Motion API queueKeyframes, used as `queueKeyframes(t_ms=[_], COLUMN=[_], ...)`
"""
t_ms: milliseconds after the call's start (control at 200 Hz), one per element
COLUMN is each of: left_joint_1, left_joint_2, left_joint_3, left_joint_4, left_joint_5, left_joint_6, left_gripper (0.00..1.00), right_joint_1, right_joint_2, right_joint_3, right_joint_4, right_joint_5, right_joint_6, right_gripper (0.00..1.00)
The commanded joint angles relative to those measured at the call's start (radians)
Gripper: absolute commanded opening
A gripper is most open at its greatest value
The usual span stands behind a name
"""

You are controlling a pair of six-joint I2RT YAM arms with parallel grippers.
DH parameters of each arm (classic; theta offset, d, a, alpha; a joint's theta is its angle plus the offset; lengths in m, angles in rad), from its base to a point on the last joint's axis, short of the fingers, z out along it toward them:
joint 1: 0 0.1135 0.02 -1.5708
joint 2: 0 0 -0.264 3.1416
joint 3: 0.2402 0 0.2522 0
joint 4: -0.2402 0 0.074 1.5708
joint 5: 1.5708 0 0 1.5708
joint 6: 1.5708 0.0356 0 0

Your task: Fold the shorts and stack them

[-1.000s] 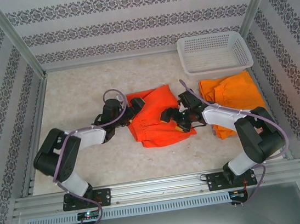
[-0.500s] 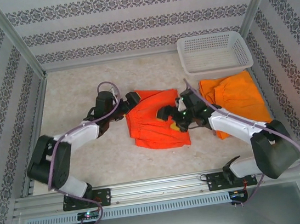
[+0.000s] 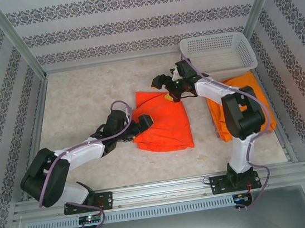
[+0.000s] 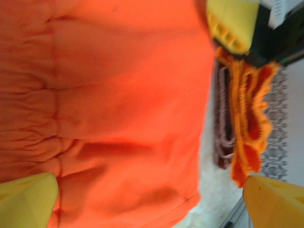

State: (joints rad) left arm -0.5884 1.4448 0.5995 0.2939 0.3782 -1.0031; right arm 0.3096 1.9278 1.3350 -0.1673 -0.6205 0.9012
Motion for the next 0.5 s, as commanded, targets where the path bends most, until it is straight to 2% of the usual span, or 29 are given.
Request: queueKeyframes(t_ms=[0, 150, 270, 360, 495], left_joint_1=[-0.023, -0.025, -0.025, -0.025, -0.026], left_joint_2=[0.034, 0.048, 0.048, 0.049, 0.048], left_joint_3=[-0.053, -0.162, -0.218, -0.228, -0.206], left_joint_4=[0.074, 0.121, 0.147, 0.153, 0.133], left_joint_5=[-0.028, -0.058, -0.075, -0.077, -0.075], left_joint_6=[-0.023, -0.047, -0.057, -0.058, -0.041], left_gripper=[1.00, 1.00, 1.00, 1.00, 1.00], right_joint_1=[-0.008, -0.011, -0.013, -0.011, -0.009], right_joint_2=[0.100, 0.203, 0.226, 0.196, 0.053], right_joint_3=[0.062, 0.111, 0.125, 0.130, 0.118], right_joint_4=[0.003, 0.021, 0.031, 0.031, -0.002], right_joint_5=[-0.037, -0.029, -0.028, -0.034, -0.014], right_joint_6=[-0.017, -0.018, -0.018, -0.028, -0.104], right_gripper=[0.95, 0.95, 0.96, 0.96, 0.97])
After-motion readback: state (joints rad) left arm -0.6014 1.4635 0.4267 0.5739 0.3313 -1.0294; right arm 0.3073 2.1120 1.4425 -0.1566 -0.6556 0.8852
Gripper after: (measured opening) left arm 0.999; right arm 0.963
